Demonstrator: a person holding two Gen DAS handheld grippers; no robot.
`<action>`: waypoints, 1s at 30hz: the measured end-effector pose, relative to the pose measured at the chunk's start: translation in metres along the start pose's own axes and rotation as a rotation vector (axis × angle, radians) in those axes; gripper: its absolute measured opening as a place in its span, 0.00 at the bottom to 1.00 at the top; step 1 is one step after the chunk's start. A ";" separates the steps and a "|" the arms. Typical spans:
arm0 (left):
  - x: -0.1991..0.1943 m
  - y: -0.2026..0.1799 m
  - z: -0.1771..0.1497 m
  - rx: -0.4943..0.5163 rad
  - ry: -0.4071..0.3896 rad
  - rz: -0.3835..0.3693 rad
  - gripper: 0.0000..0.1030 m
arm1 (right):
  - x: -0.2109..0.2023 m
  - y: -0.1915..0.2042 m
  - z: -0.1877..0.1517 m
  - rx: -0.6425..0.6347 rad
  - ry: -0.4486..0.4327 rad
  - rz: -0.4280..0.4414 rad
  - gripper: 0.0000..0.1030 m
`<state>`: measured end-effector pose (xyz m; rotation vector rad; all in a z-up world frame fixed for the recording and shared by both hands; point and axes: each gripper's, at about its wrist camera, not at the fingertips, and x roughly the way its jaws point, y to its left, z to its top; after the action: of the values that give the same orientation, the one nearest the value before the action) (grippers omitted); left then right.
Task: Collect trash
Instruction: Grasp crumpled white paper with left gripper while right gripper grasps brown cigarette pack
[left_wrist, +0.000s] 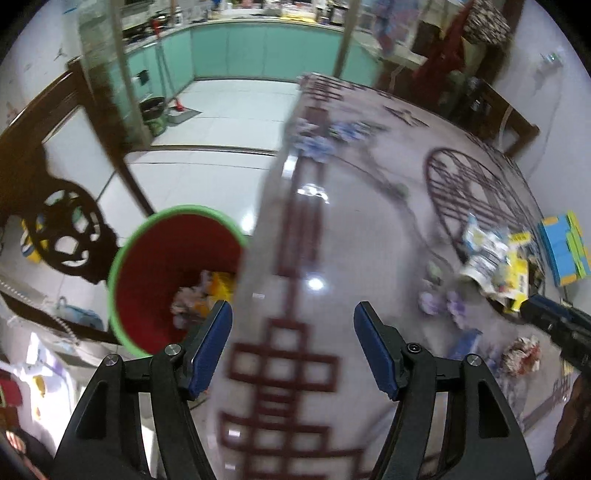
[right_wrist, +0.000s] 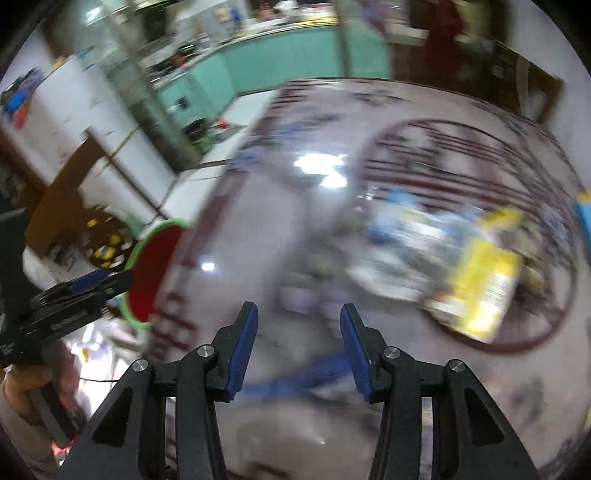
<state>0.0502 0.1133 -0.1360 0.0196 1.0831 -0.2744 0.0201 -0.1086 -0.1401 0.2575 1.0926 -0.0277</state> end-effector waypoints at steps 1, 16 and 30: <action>0.000 -0.010 -0.001 0.009 0.000 -0.006 0.66 | -0.009 -0.029 -0.004 0.037 -0.007 -0.032 0.43; 0.008 -0.203 -0.052 0.310 0.123 -0.260 0.74 | 0.014 -0.220 0.013 -0.105 0.097 -0.288 0.60; 0.042 -0.293 -0.067 0.460 0.267 -0.366 0.80 | -0.001 -0.250 0.022 0.073 -0.030 -0.145 0.00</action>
<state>-0.0573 -0.1685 -0.1697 0.2772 1.2661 -0.8668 0.0016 -0.3565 -0.1781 0.2421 1.0801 -0.2010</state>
